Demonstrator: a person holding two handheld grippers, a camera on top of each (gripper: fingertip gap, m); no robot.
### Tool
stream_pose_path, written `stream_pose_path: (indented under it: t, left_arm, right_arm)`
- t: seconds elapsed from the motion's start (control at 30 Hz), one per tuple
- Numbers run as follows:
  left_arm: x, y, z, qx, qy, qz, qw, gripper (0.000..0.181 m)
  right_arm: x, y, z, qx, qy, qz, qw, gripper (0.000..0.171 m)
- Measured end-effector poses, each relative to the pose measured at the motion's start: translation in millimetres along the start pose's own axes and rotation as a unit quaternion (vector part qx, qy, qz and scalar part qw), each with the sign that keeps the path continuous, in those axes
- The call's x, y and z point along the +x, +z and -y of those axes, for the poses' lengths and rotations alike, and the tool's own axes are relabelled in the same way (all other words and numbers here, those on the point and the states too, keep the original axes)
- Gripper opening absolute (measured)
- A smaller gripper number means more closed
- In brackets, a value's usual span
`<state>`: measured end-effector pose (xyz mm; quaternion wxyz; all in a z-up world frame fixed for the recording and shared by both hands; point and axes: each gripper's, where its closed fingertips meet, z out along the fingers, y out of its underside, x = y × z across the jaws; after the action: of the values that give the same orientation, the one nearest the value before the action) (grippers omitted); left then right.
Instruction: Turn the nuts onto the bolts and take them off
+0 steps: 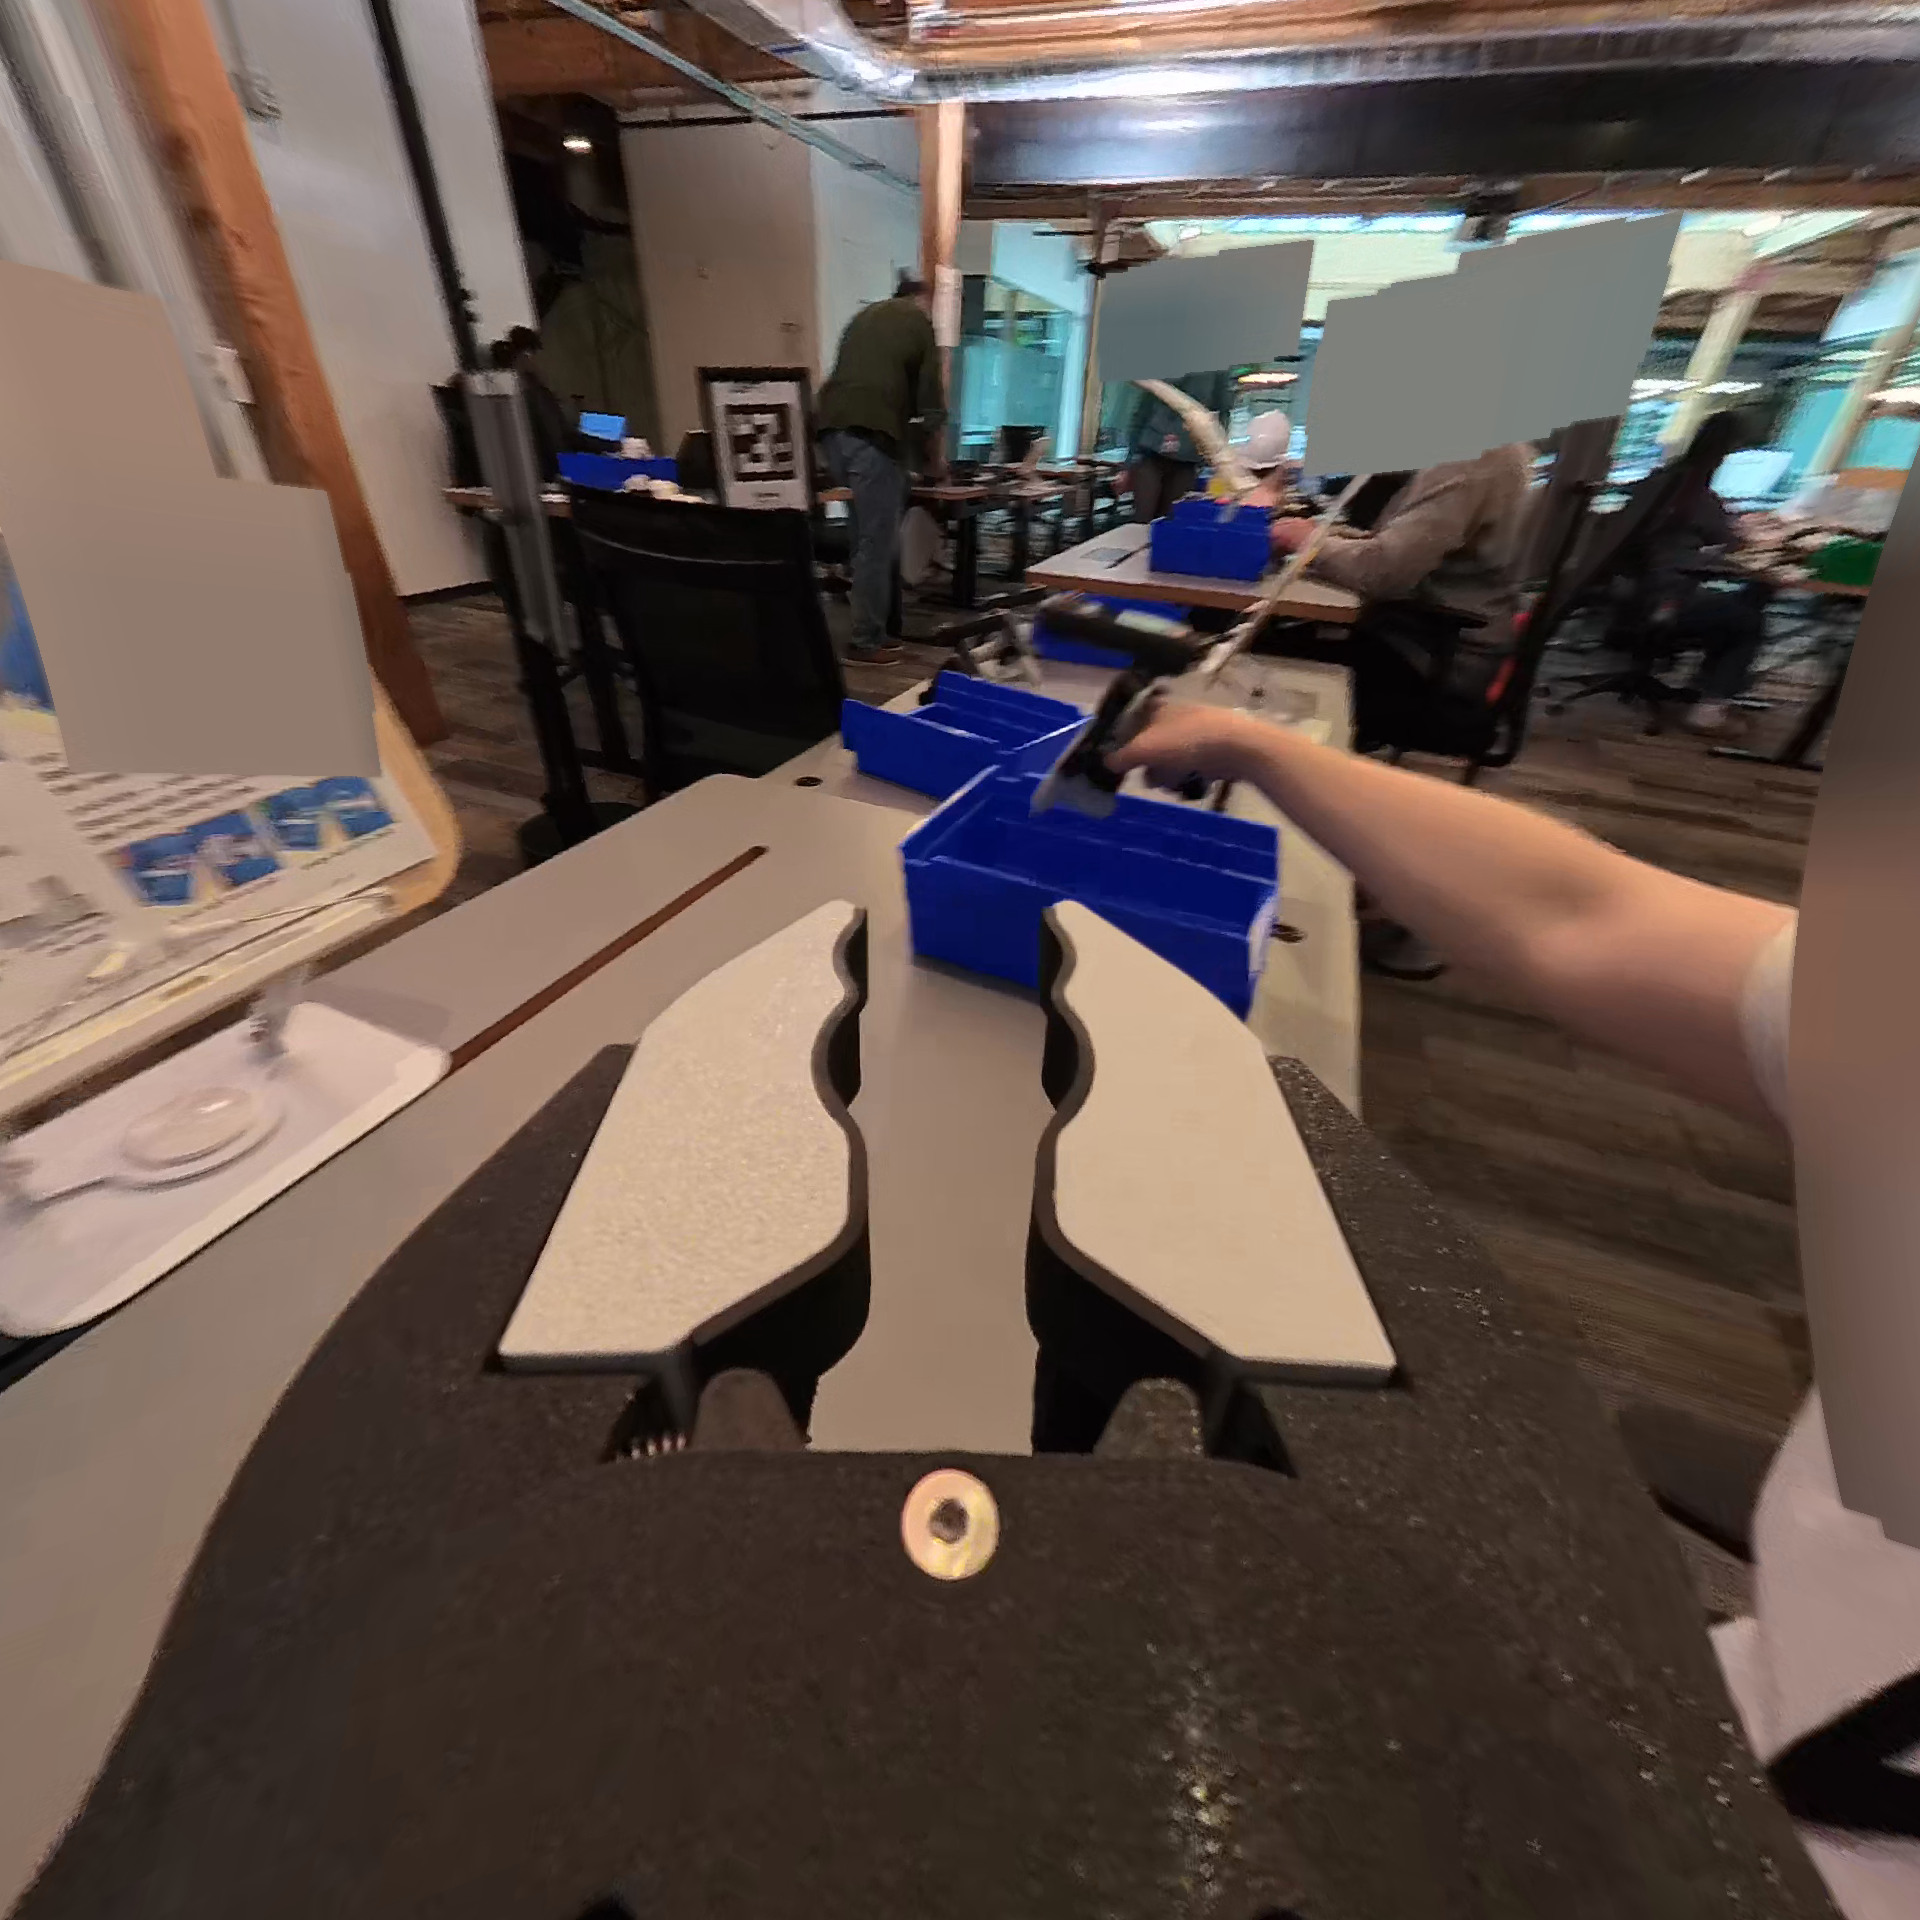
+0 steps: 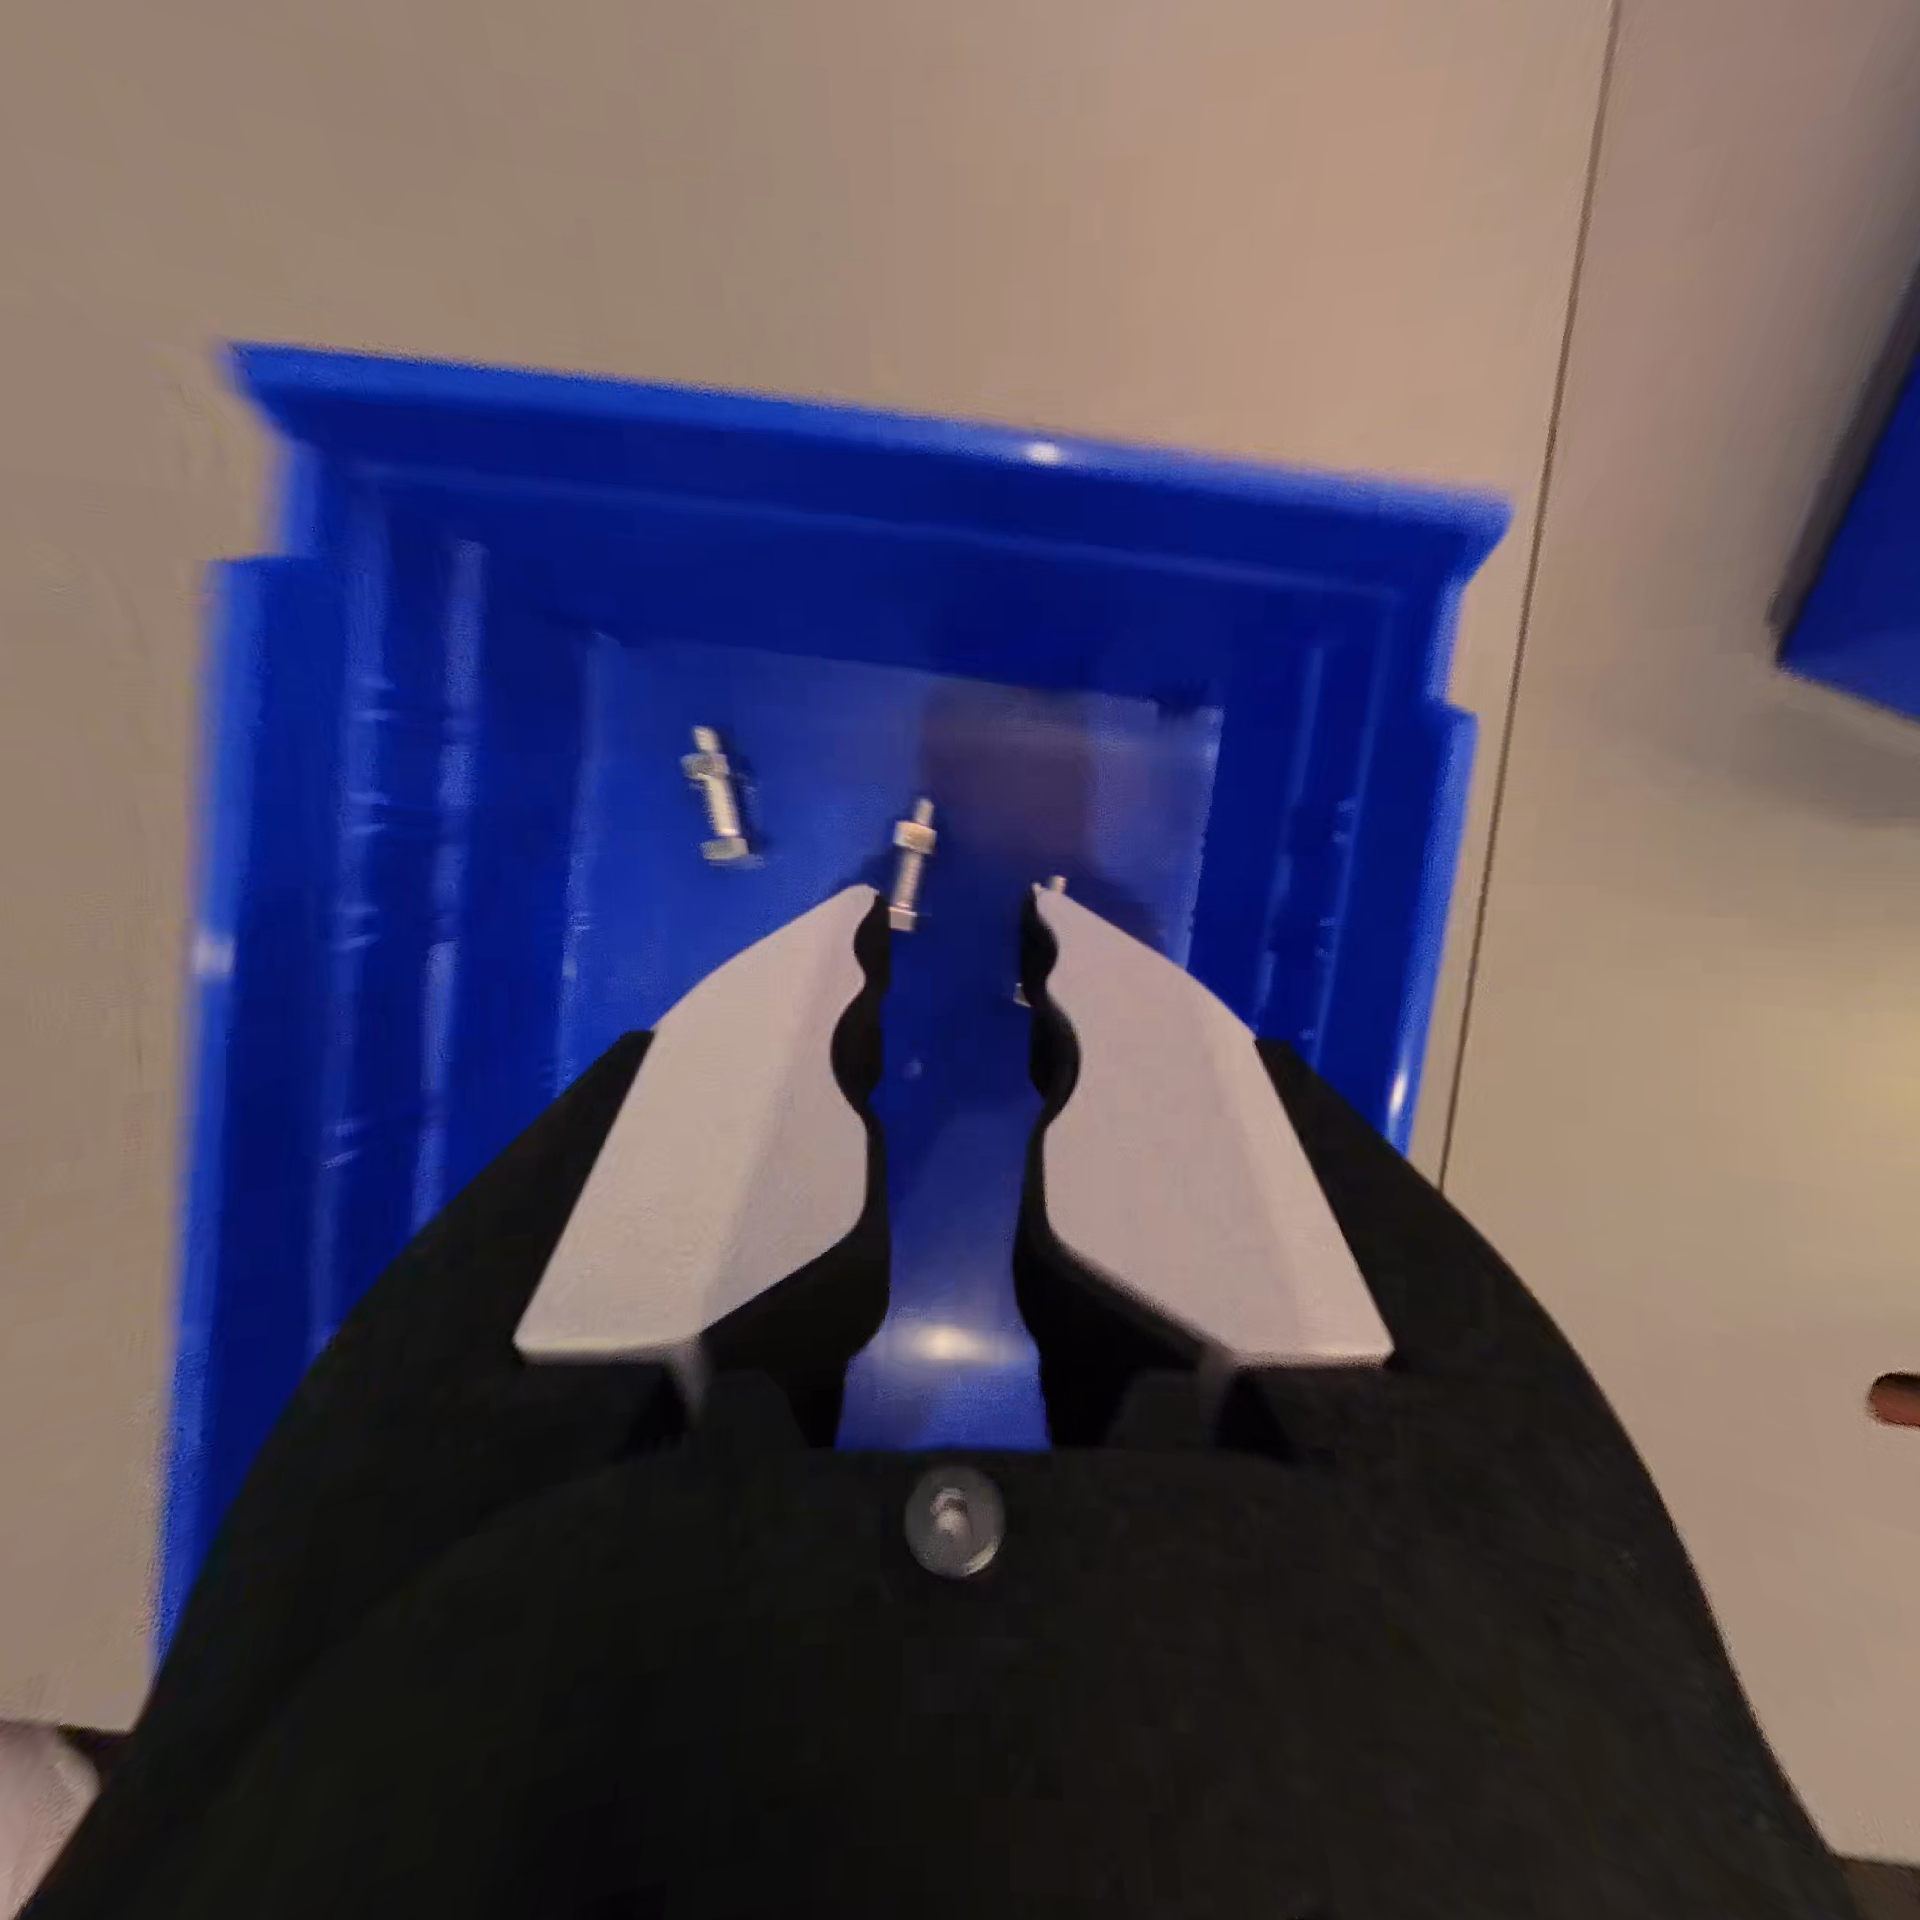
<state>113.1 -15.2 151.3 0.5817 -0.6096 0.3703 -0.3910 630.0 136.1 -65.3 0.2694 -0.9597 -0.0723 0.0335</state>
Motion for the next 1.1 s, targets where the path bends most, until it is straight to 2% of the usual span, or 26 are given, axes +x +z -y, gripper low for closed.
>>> stream_pose_path:
  t: [0.1, 0.17, 0.33, 0.43, 0.53, 0.63, 0.7, 0.83, 0.93, 1.03, 1.1]
  left_arm:
    - [-21, -41, 0, -0.017, 0.018, 0.099, 0.995, 0.032]
    - [-37, -82, -5, -0.043, 0.035, 0.178, 0.982, 0.032]
    - [-84, -217, -40, -0.149, 0.021, 0.363, 0.920, 0.031]
    - [-103, -285, -72, -0.223, -0.011, 0.408, 0.885, 0.028]
    - [-117, -330, -108, -0.314, -0.018, 0.405, 0.858, 0.027]
    - [-115, -346, -158, -0.409, -0.058, 0.340, 0.845, 0.022]
    - [-116, -355, -192, -0.477, -0.055, 0.301, 0.824, 0.020]
    - [-120, -359, -248, -0.550, -0.047, 0.223, 0.803, 0.018]
    - [-134, -358, -267, -0.574, -0.051, 0.214, 0.789, 0.022]
    - [-136, -344, -274, -0.559, -0.116, 0.202, 0.795, 0.024]
    - [-140, -348, -283, -0.581, -0.123, 0.214, 0.776, 0.030]
  right_arm:
    - [-37, -49, 24, 0.079, -0.050, 0.021, 0.995, 0.025]
    - [-74, -78, 38, 0.122, -0.086, 0.052, 0.987, 0.027]
    - [-179, -120, 63, 0.191, -0.155, 0.149, 0.958, 0.028]
    - [-228, -127, 70, 0.205, -0.194, 0.175, 0.943, 0.027]
    - [-269, -126, 73, 0.205, -0.220, 0.201, 0.932, 0.026]
    - [-301, -122, 74, 0.199, -0.235, 0.221, 0.925, 0.026]
    - [-316, -118, 73, 0.193, -0.245, 0.228, 0.922, 0.026]
    - [-337, -114, 71, 0.183, -0.246, 0.245, 0.920, 0.026]
    - [-344, -112, 70, 0.175, -0.243, 0.251, 0.920, 0.026]
    - [-345, -109, 66, 0.168, -0.245, 0.248, 0.922, 0.026]
    - [-344, -107, 63, 0.163, -0.246, 0.247, 0.923, 0.026]
